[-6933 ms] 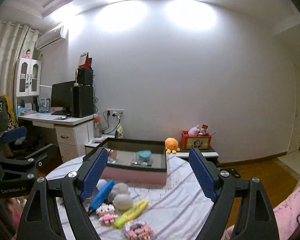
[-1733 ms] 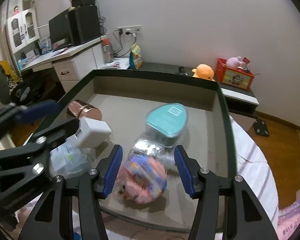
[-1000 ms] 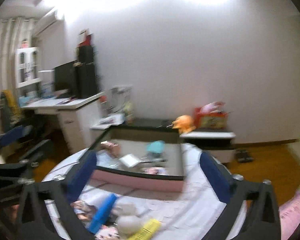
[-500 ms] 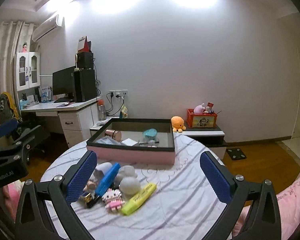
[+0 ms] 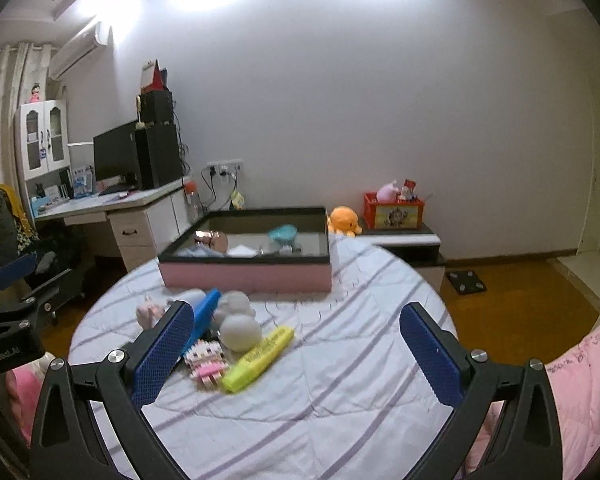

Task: Organize rigid objects
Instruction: 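Move both tools back over the remaining items on the bed, then grasp the doll figure with left gripper while right gripper grasps the white snowman figure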

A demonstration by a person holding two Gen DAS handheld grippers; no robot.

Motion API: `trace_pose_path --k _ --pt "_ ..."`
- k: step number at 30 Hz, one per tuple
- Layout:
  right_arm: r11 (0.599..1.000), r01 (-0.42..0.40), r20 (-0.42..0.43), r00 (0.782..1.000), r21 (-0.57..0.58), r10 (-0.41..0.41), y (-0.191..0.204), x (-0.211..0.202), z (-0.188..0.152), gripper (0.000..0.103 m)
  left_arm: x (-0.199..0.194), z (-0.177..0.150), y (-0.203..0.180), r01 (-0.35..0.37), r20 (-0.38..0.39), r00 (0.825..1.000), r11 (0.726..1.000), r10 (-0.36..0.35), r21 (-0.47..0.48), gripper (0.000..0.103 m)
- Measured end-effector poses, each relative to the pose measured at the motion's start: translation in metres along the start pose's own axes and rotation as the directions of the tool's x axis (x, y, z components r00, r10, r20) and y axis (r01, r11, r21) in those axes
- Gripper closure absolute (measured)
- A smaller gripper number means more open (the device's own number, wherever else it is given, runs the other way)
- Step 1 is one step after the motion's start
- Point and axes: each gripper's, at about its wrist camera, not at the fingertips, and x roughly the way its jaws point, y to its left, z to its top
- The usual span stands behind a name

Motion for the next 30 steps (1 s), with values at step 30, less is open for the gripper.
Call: trace_pose_path --k 30 --pt "0.999 -0.028 -0.249 0.968 0.046 0.039 -0.012 0.104 -0.027 0.0 0.159 -0.026 0.001 0.079 -0.393 0.917 0.997 -0.063 0.024 0.0"
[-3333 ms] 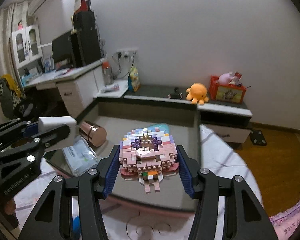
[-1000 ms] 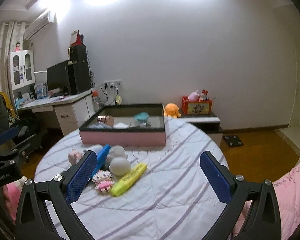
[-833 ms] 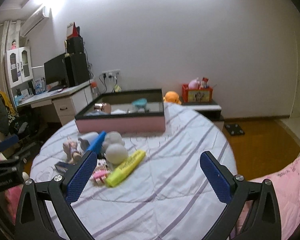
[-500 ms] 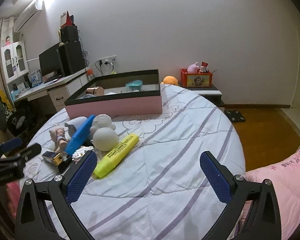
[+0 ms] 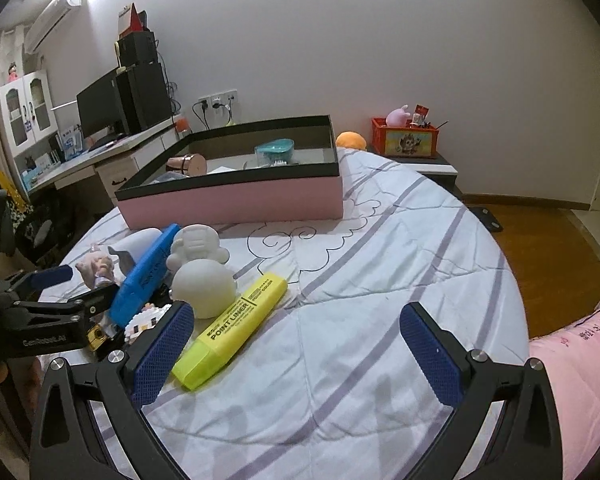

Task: Organize rigid objects
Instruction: 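Grasp the doll figure with left gripper while right gripper grasps the white snowman figure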

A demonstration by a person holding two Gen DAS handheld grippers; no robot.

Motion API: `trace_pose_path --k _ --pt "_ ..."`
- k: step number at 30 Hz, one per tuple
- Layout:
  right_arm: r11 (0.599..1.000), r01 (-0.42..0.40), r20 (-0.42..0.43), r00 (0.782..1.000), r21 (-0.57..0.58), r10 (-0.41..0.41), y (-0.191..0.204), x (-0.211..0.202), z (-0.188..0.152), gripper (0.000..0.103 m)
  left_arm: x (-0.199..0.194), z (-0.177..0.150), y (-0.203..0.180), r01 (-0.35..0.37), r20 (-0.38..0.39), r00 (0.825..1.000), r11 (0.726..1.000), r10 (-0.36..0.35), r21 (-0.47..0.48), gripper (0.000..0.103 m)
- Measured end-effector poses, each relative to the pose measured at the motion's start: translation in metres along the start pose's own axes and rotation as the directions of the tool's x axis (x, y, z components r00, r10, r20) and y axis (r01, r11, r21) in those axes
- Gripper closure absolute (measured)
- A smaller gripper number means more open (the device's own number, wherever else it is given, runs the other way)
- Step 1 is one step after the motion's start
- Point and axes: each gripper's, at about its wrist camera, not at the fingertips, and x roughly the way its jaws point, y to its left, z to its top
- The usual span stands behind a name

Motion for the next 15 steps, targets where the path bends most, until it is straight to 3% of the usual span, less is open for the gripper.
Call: trace_pose_path --k 3,5,6,15 --pt "1.0 -0.002 -0.014 1.0 0.003 0.002 0.0 0.006 0.002 0.0 0.009 0.004 0.004 0.015 -0.026 1.0 1.0 -0.016 -0.022 0.0" --pt "1.0 -0.003 -0.022 1.0 -0.001 0.003 0.001 0.01 0.004 0.0 0.013 0.005 0.005 0.049 -0.035 0.998 0.998 -0.05 -0.027 0.01" --pt "1.0 -0.003 -0.028 1.0 -0.004 0.003 0.002 0.012 0.006 0.0 0.014 0.006 0.005 0.072 -0.038 0.997 0.997 -0.073 -0.025 0.021" --pt "0.996 -0.024 -0.068 0.998 -0.091 0.018 0.028 0.033 0.023 0.0 -0.008 0.001 0.009 0.043 -0.004 0.999 0.999 -0.043 -0.004 0.022"
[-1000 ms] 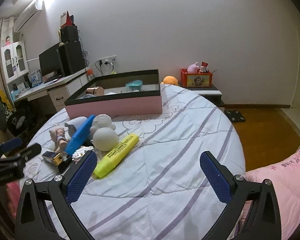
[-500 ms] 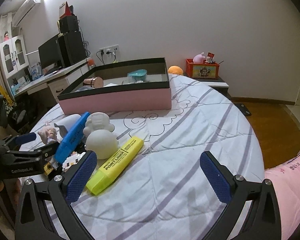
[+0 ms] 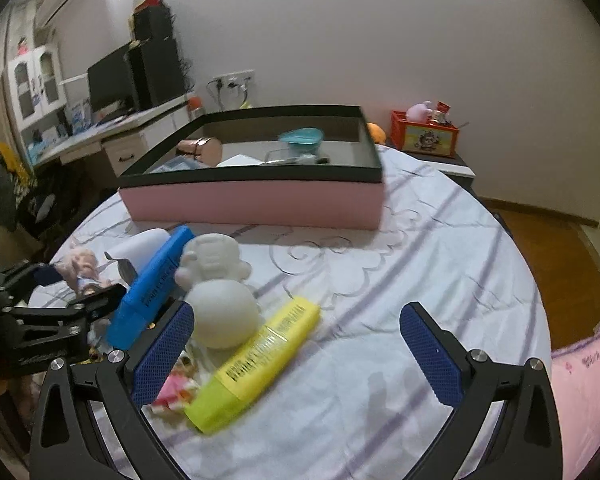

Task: Organize rigid objects
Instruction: 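Grasp the doll figure with left gripper while right gripper grasps the white snowman figure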

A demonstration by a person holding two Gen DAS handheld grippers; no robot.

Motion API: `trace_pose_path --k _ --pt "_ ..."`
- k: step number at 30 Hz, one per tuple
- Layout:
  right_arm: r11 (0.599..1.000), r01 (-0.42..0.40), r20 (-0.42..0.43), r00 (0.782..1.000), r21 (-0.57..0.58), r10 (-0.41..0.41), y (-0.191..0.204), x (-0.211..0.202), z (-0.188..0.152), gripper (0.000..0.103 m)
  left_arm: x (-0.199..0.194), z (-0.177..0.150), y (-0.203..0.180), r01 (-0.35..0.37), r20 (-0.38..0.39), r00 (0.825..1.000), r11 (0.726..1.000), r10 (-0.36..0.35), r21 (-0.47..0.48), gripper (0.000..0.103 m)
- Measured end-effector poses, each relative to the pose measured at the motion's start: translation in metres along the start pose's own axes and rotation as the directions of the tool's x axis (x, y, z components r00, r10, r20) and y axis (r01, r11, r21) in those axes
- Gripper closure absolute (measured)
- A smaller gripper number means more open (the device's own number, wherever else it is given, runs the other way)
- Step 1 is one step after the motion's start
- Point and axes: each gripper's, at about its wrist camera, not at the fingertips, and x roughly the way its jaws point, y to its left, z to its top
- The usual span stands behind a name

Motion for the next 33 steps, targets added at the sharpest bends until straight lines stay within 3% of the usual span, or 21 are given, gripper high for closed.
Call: trace_pose_path --k 9,10,12,13,16,24,29,33 --pt "0.993 -0.032 -0.114 0.993 -0.115 0.019 0.031 0.042 0.015 0.001 -0.018 -0.002 0.015 -0.004 0.031 1.0 1.0 0.005 -0.023 0.022" --pt "0.992 -0.038 -0.124 0.992 -0.118 0.023 0.031 0.047 0.016 0.007 -0.019 -0.002 0.015 -0.002 0.031 1.0 1.0 0.003 -0.024 0.022" --pt "0.992 -0.066 -0.147 0.988 -0.104 0.05 0.028 0.054 0.016 0.03 -0.019 -0.002 0.015 0.0 0.037 0.999 1.0 0.001 -0.025 0.022" --pt "0.992 -0.074 -0.152 0.987 -0.098 0.058 0.027 0.055 0.016 0.049 -0.019 -0.002 0.014 0.005 0.039 0.999 1.0 -0.004 -0.025 0.022" --pt "0.993 -0.084 -0.158 0.985 -0.088 0.069 0.024 0.053 0.015 0.049 -0.015 -0.001 0.013 0.017 0.039 0.999 0.999 -0.016 -0.031 0.022" --pt "0.996 -0.079 -0.072 0.995 -0.049 0.075 0.012 0.018 0.019 0.049 -0.031 0.007 0.004 0.041 0.08 0.996 0.999 -0.039 -0.02 0.022" --pt "0.995 -0.09 -0.004 0.996 -0.041 0.09 0.009 -0.011 0.029 0.049 -0.053 0.02 -0.005 0.031 0.147 0.989 1.0 -0.031 -0.002 0.022" --pt "0.995 -0.092 0.075 0.993 -0.039 0.095 0.008 -0.036 0.041 0.049 -0.078 0.033 -0.008 0.015 0.249 0.969 0.999 -0.007 -0.03 0.022"
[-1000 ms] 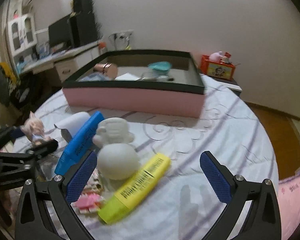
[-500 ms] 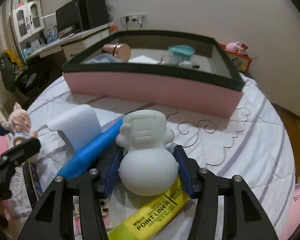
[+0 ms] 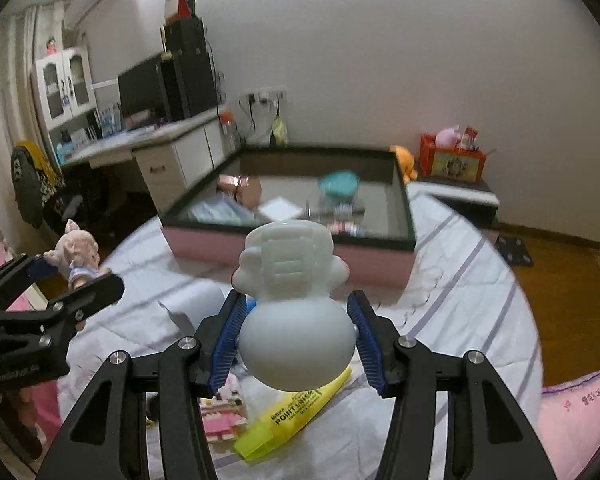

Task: Organize rigid objects
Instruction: 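Grasp the doll figure with left gripper while right gripper grasps the white snowman figure, then carry the doll and snowman into the pink tray and open both grippers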

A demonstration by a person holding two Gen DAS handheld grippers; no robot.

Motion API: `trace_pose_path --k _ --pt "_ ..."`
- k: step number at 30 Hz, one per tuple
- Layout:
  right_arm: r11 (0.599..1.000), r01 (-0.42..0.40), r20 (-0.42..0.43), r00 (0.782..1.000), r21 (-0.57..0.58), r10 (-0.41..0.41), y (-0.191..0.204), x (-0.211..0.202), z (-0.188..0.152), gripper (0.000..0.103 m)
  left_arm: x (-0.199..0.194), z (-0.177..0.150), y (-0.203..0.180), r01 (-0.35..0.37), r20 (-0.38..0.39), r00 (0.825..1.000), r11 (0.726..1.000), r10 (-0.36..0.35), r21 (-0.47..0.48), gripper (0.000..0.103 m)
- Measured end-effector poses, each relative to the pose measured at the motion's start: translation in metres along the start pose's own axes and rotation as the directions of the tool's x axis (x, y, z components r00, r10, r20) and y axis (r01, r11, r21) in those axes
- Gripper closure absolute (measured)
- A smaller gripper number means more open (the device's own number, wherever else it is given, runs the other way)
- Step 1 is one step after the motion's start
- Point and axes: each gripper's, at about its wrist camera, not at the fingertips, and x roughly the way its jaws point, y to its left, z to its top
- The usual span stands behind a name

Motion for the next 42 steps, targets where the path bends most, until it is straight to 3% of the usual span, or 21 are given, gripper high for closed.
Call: trace_pose_path --k 4,11,16,22,30,36,42 --pt "1.0 0.003 0.084 0.996 0.004 -0.004 -0.001 -0.022 0.011 0.049 -0.019 0.021 -0.006 -0.021 0.105 0.994 1.0 0.02 0.005 0.022" --pt "0.999 0.036 0.225 0.974 -0.012 -0.032 -0.003 -0.048 0.031 0.049 -0.031 0.049 -0.028 -0.036 0.246 0.969 0.997 0.02 0.064 0.022" --pt "0.999 0.049 0.262 0.964 -0.018 -0.043 -0.005 -0.044 0.044 0.049 -0.02 0.062 -0.036 -0.062 0.279 0.96 0.992 0.03 0.106 0.022" --pt "0.998 0.057 0.244 0.968 -0.017 -0.051 -0.012 -0.018 0.058 0.049 0.005 0.075 -0.029 -0.148 0.282 0.953 0.982 0.11 0.117 0.022" --pt "0.998 0.063 0.186 0.981 -0.029 -0.057 -0.026 0.031 0.073 0.049 0.061 0.094 -0.016 -0.2 0.234 0.958 0.97 0.165 0.135 0.022" --pt "0.996 0.086 0.094 0.992 -0.029 -0.083 -0.044 0.081 0.086 0.049 0.128 0.106 -0.018 -0.128 0.107 0.988 0.978 0.111 0.165 0.022" --pt "0.994 0.11 -0.035 0.993 -0.026 -0.111 -0.062 0.135 0.092 0.049 0.192 0.101 -0.028 -0.122 -0.028 0.991 0.969 0.131 0.215 0.021"
